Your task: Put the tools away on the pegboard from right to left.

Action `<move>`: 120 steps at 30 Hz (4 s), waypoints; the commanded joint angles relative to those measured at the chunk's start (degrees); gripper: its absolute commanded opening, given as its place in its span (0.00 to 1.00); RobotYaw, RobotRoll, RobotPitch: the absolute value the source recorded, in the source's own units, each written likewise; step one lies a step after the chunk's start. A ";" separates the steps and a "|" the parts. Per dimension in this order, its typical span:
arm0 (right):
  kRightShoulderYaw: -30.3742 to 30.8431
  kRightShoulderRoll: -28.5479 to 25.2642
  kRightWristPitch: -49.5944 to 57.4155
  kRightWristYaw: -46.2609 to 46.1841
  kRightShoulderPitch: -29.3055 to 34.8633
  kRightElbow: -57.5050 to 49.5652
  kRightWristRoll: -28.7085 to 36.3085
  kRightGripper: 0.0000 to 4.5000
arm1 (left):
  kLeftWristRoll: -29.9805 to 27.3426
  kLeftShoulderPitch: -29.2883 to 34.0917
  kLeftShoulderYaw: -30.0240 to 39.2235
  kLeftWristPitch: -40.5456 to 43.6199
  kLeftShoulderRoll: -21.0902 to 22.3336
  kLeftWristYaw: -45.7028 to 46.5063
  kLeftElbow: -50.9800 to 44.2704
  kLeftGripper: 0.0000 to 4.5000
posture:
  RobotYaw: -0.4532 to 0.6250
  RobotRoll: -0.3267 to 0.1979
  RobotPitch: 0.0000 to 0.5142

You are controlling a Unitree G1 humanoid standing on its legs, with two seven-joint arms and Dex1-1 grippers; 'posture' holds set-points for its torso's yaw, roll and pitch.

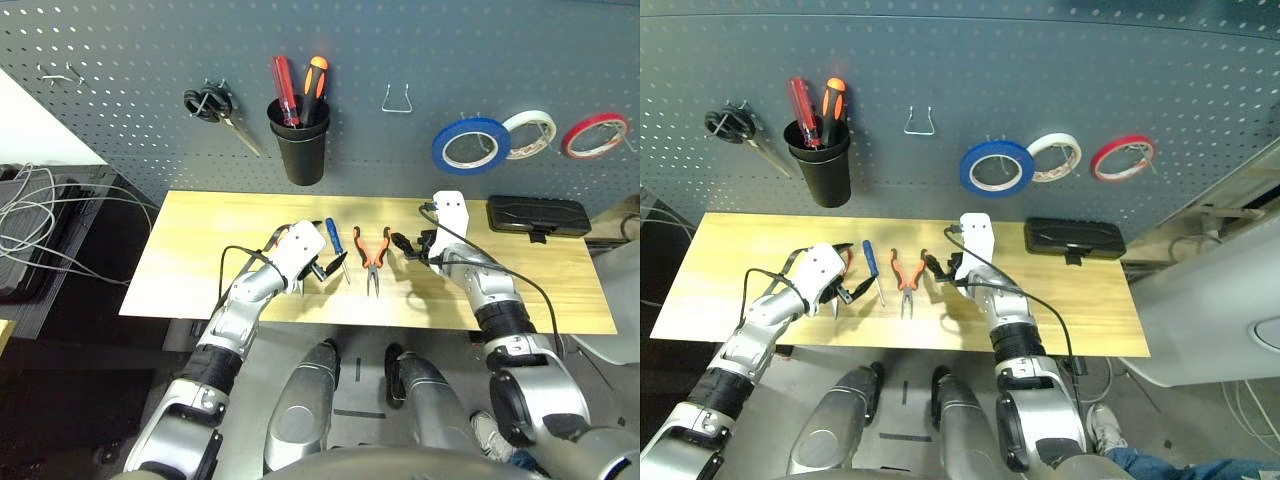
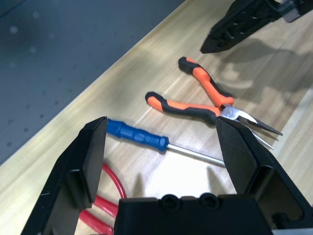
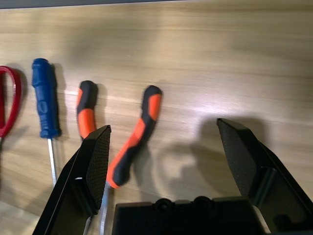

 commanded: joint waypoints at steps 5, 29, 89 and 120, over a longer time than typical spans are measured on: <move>-0.25 1.49 3.11 -3.34 0.36 0.97 -0.37 0.99 | 0.39 3.80 -0.96 3.50 -0.45 0.71 -5.70 1.00 | 0.66 0.62 0.67; -1.62 0.39 5.69 -8.94 -4.18 5.59 -0.40 0.16 | -0.77 6.21 -0.91 3.72 -1.19 2.02 -9.44 1.00 | 0.66 0.62 0.70; -4.06 3.58 -32.86 -4.28 -20.65 -27.11 7.10 0.06 | -13.11 -5.85 4.63 -19.57 -5.47 -4.32 0.16 1.00 | 0.57 0.62 0.48; -4.48 5.79 -45.27 -8.67 -26.48 -16.63 6.64 0.06 | -13.21 -2.50 4.41 -16.60 -3.95 -3.42 -4.95 1.00 | 0.60 0.62 0.60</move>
